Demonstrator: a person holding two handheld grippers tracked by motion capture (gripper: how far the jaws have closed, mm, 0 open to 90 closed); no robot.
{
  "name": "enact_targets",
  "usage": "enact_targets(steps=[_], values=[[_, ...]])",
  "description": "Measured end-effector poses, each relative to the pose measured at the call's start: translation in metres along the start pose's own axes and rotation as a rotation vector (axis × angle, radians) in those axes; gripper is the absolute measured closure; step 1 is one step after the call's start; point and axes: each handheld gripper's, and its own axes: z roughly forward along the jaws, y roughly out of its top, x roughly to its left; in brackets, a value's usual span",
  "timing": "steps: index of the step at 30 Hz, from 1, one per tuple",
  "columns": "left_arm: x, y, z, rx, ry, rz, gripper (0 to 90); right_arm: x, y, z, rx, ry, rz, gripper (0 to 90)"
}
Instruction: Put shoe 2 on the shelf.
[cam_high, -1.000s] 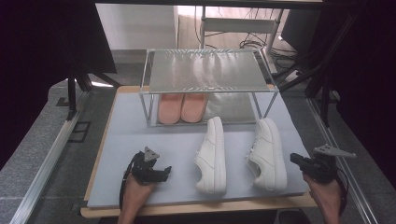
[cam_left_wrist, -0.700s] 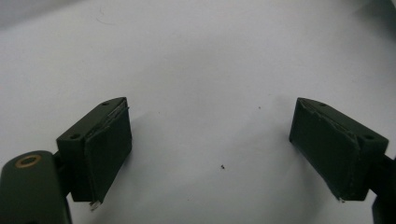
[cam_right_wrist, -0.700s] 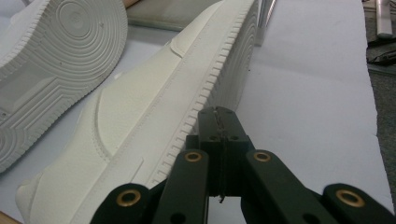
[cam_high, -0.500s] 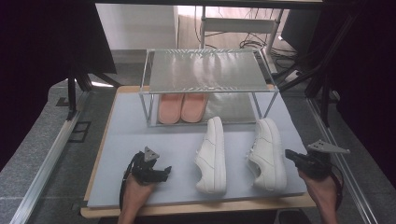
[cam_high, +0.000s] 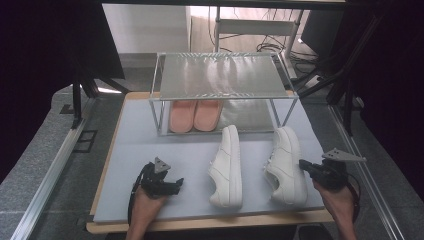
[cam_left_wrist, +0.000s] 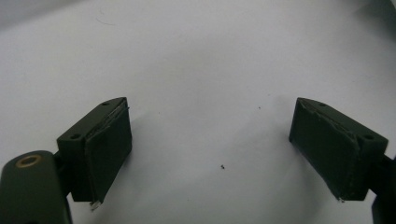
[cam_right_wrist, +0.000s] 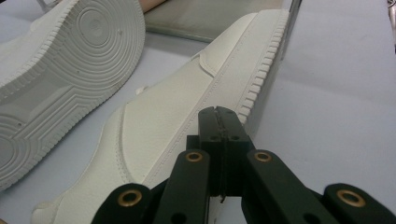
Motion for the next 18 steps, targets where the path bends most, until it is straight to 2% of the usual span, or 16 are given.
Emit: enact_targets(steps=[4,8,16,18], values=[[0.0,0.0,0.0,0.0,0.0,0.0,13.2,-0.002,-0.001,-0.001,0.0,0.0,-0.001,90.0],[0.0,0.0,0.0,0.0,0.0,-0.001,13.3,-0.005,-0.003,-0.005,0.007,-0.034,-0.023,90.0],[0.0,0.0,0.0,0.0,-0.001,-0.001,13.3,-0.014,-0.008,-0.01,0.005,-0.062,-0.008,90.0],[0.0,0.0,0.0,0.0,-0.001,-0.002,13.3,-0.019,-0.011,-0.013,0.009,-0.082,0.0,90.0]])
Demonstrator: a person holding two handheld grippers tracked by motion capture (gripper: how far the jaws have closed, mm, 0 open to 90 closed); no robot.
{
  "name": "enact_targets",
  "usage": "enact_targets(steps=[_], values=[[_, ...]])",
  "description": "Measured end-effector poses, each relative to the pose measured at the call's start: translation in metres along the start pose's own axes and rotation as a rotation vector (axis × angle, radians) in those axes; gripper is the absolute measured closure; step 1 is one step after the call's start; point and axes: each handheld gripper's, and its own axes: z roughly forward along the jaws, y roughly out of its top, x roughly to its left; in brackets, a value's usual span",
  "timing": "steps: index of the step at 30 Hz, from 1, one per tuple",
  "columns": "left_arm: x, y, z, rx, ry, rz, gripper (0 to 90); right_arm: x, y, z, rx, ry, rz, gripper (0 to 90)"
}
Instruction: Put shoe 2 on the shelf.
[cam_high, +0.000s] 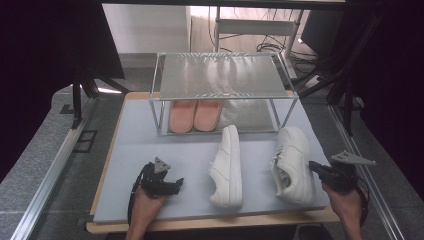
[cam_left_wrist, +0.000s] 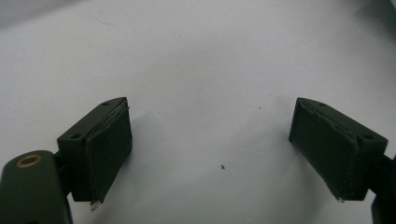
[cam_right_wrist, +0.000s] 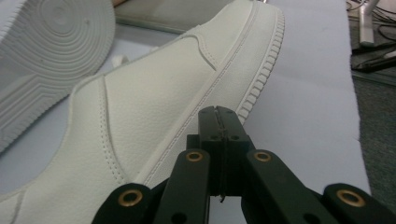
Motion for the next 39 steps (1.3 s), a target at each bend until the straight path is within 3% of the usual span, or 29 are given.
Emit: enact_targets(steps=[20,26,36,39], values=[[0.0,0.0,0.0,0.002,-0.001,-0.001,13.3,-0.029,-0.029,0.005,0.069,-0.141,0.067,90.0],[0.0,0.0,0.0,0.002,-0.001,-0.001,13.4,-0.038,-0.038,0.007,0.055,-0.119,0.127,90.0],[0.0,0.0,0.0,0.001,0.0,-0.001,13.4,-0.042,-0.048,0.023,0.097,-0.1,0.134,90.0],[0.0,0.0,0.0,0.001,0.0,-0.002,13.5,-0.042,-0.05,0.027,0.082,-0.086,0.154,90.0]])
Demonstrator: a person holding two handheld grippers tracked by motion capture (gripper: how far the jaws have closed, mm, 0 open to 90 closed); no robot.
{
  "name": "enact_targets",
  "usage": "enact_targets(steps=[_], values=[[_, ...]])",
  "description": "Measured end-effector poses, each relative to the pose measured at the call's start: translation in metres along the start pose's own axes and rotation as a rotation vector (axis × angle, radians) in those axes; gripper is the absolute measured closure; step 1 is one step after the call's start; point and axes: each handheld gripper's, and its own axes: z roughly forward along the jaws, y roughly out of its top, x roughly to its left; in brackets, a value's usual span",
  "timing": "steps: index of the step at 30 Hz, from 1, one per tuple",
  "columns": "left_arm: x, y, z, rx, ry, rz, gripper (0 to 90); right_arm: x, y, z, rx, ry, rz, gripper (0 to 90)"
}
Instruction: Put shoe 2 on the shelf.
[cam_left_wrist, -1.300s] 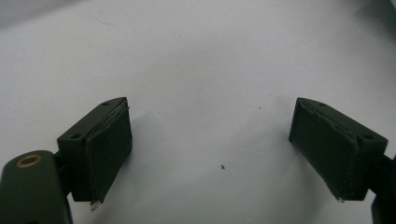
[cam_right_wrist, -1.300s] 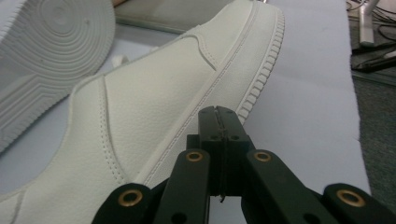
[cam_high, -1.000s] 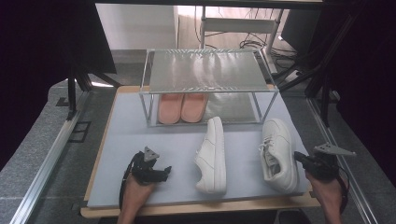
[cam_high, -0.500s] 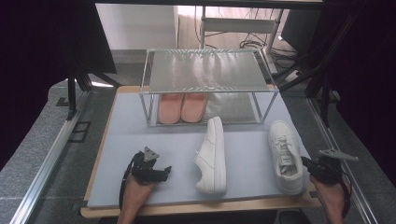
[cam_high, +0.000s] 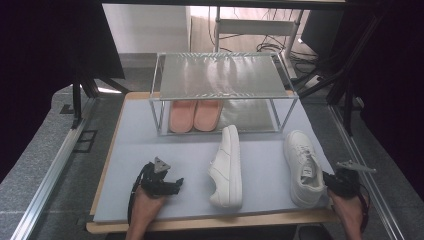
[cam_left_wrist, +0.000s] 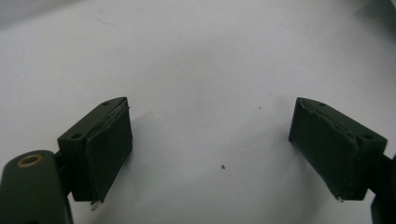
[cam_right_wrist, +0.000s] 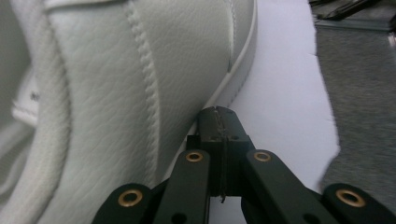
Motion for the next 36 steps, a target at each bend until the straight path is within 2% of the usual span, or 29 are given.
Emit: enact_targets(steps=[9,13,19,23,26,30,36], values=[[0.0,0.0,0.0,0.0,0.001,0.0,13.5,-0.001,0.004,-0.008,-0.022,-0.014,-0.015,90.0],[0.0,0.0,0.0,-0.001,0.001,0.0,13.5,0.002,0.012,-0.02,-0.045,-0.027,-0.037,90.0],[0.0,0.0,0.0,-0.001,0.0,0.0,13.5,0.006,0.021,-0.03,-0.06,-0.013,-0.068,90.0],[0.0,0.0,0.0,-0.001,0.0,0.0,13.5,0.01,0.025,-0.036,-0.08,-0.011,-0.073,90.0],[0.0,0.0,0.0,-0.001,0.0,0.0,13.5,0.014,0.031,-0.045,-0.115,-0.012,-0.064,90.0],[0.0,0.0,0.0,0.0,0.0,0.0,13.5,0.02,0.04,-0.058,-0.165,0.018,-0.054,89.7],[0.0,0.0,0.0,-0.001,0.0,-0.001,13.5,0.033,0.048,-0.063,-0.167,0.047,-0.082,90.0]])
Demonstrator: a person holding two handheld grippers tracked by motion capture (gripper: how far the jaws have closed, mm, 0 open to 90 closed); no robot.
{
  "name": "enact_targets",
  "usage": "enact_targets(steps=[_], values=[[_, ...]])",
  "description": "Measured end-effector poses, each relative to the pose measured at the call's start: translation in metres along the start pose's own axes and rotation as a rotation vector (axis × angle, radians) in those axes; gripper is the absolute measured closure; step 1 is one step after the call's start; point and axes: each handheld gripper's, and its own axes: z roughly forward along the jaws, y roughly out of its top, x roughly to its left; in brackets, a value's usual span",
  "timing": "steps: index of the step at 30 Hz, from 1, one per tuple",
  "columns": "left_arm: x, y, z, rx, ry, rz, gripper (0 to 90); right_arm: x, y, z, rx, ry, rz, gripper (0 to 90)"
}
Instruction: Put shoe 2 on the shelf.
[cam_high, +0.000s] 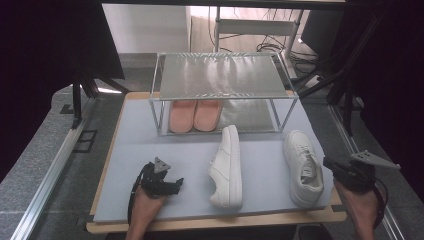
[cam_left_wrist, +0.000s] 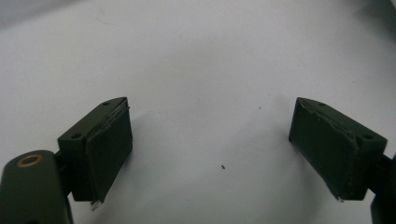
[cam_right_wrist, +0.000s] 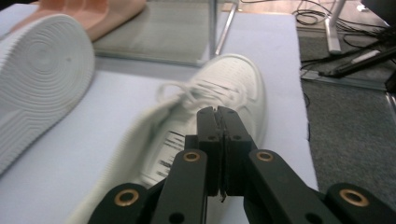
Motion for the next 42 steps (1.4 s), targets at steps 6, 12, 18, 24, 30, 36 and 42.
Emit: enact_targets(steps=[6,12,18,24,30,36,42], values=[[0.0,0.0,0.0,0.0,0.0,0.001,13.5,0.018,0.009,0.004,0.015,0.064,-0.034,90.0],[0.0,0.0,0.0,-0.001,0.0,0.0,13.5,0.042,0.011,0.014,0.04,0.134,-0.075,90.0],[0.0,0.0,0.0,-0.001,0.0,0.001,13.5,0.067,0.013,0.027,0.07,0.199,-0.119,90.0],[0.0,0.0,0.0,-0.001,0.001,0.002,13.5,0.087,0.012,0.037,0.079,0.25,-0.157,90.0],[0.0,0.0,0.0,-0.001,0.001,0.002,13.4,0.102,0.009,0.047,0.091,0.294,-0.177,90.0],[0.0,0.0,0.0,-0.002,0.001,0.003,13.3,0.118,0.006,0.061,0.095,0.341,-0.198,90.0],[0.0,0.0,0.0,-0.001,0.001,0.003,13.3,0.133,0.003,0.077,0.091,0.385,-0.206,90.0]])
